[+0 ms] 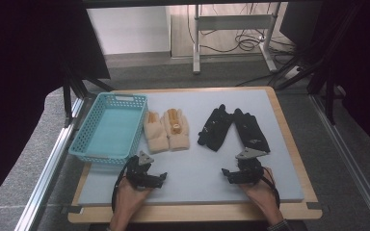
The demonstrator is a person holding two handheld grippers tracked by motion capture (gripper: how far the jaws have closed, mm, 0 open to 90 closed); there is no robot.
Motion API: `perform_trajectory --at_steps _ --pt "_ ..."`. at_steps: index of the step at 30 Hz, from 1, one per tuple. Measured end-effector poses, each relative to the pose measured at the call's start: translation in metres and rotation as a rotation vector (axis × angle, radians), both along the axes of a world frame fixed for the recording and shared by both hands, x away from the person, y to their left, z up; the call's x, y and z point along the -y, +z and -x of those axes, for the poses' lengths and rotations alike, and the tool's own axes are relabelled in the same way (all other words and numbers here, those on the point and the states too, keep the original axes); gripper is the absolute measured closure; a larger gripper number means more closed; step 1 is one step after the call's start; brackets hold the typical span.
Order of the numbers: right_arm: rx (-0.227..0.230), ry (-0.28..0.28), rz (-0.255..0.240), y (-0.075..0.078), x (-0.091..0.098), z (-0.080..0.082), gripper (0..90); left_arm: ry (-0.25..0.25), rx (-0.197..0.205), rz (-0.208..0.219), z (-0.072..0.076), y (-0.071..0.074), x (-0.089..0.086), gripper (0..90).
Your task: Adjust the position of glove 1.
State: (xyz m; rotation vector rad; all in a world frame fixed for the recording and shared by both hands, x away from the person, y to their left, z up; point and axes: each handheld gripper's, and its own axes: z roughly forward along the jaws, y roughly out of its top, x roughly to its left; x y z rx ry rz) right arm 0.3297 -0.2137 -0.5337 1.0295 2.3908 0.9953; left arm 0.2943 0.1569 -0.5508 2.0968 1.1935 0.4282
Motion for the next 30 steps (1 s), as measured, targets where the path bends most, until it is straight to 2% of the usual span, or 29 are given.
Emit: perform_trajectory --at_steps 23,30 --pt "-0.006 0.001 -0.002 0.0 0.0003 -0.0006 18.3 0.001 0.001 0.007 -0.0003 -0.0005 -0.0005 3.2" --pt "-0.013 -0.02 -0.008 0.0004 -0.0011 -0.0007 18.3 0.001 0.001 0.007 -0.0003 -0.0005 -0.0006 3.2"
